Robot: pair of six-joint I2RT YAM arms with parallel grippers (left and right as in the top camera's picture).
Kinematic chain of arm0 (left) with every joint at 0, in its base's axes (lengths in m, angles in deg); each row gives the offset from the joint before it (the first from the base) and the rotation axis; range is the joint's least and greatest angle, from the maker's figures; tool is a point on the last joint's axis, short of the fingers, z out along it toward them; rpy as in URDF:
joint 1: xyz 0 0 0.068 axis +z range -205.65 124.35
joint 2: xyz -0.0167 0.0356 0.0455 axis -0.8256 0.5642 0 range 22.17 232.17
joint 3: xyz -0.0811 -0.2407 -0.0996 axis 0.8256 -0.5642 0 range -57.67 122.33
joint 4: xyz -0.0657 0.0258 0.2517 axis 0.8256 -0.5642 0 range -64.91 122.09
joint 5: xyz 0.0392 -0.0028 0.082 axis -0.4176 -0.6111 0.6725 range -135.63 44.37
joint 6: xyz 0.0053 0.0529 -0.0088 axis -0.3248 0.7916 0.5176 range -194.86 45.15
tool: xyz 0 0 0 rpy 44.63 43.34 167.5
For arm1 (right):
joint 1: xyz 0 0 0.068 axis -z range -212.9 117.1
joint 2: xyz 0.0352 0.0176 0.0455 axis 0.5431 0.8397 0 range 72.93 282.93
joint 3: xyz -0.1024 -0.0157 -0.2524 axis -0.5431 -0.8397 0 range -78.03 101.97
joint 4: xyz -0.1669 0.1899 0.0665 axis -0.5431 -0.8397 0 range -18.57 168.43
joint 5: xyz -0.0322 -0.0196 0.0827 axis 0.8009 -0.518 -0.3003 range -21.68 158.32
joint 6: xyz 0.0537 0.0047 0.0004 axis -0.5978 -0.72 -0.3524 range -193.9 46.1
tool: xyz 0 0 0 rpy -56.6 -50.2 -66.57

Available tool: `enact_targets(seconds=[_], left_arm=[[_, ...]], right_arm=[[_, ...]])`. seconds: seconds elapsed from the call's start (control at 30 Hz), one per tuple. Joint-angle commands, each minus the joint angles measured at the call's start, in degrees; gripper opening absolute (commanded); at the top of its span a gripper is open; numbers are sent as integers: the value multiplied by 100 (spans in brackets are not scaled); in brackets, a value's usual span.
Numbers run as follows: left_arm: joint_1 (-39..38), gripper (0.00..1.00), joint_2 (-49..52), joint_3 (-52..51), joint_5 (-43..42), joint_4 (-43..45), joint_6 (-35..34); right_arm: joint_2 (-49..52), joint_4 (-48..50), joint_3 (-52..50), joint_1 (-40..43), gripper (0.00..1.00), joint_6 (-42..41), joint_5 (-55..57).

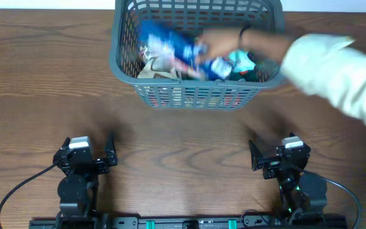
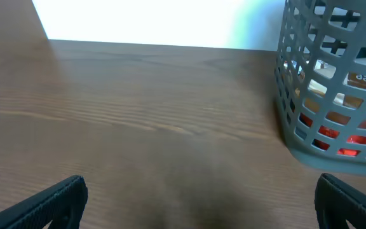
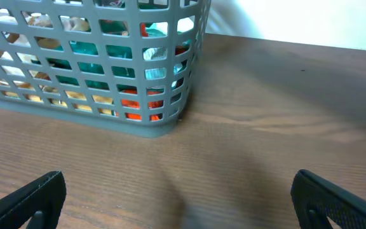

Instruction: Pack container

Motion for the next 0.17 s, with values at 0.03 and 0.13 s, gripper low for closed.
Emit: enact_targets(seconds=[0.03, 0.13], left_arm=[[31, 98, -42, -133, 68, -17, -28], [31, 99, -39, -133, 68, -20, -28]], right_arm=[[-63, 7, -55, 20, 99, 68, -24], [-63, 7, -55, 20, 99, 68, -24]])
